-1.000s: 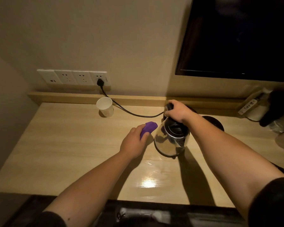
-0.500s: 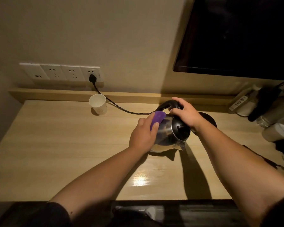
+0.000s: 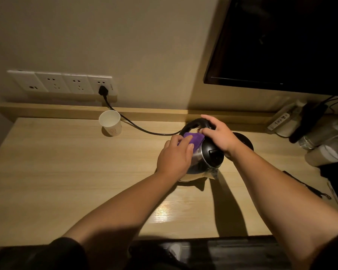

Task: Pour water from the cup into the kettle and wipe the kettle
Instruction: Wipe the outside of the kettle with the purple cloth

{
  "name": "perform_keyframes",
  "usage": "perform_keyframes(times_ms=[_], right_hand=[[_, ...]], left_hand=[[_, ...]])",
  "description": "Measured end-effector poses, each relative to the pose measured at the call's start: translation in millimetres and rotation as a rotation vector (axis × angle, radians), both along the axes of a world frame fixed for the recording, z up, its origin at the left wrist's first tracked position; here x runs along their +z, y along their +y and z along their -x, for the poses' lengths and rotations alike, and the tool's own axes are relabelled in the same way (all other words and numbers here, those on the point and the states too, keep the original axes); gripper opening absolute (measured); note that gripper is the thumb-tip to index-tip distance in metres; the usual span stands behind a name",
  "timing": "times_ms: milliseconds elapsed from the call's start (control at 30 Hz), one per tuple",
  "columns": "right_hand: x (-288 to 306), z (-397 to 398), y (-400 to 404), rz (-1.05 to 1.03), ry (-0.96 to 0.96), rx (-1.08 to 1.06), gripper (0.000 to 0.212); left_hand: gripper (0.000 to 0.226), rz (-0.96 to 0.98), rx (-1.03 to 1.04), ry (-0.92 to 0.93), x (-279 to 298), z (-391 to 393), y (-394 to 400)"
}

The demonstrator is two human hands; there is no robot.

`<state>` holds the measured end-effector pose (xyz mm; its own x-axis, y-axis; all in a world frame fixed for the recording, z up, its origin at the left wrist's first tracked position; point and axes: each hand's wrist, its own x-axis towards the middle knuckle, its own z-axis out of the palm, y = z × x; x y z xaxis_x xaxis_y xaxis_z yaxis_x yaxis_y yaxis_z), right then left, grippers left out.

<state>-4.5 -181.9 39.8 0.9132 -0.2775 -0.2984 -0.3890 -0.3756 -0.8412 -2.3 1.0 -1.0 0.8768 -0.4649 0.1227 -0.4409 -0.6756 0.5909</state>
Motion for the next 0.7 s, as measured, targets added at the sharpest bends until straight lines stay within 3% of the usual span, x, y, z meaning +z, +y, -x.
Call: perform_keyframes(times_ms=[333, 500, 700], right_hand=[[-4, 7, -5, -0.023, -0.03, -0.038, 0.056], [-4, 6, -6, -0.03, -0.018, -0.089, 0.055], [-3, 6, -2, -0.04, -0.015, -0.113, 0.056]], left_hand=[[0.038, -0.15, 0.114, 0.258, -28, -43, 8], [0.036, 0.051, 0.099, 0.101, -9, -6, -6], [0.038, 0.026, -0.047, -0.216, -5, 30, -18]])
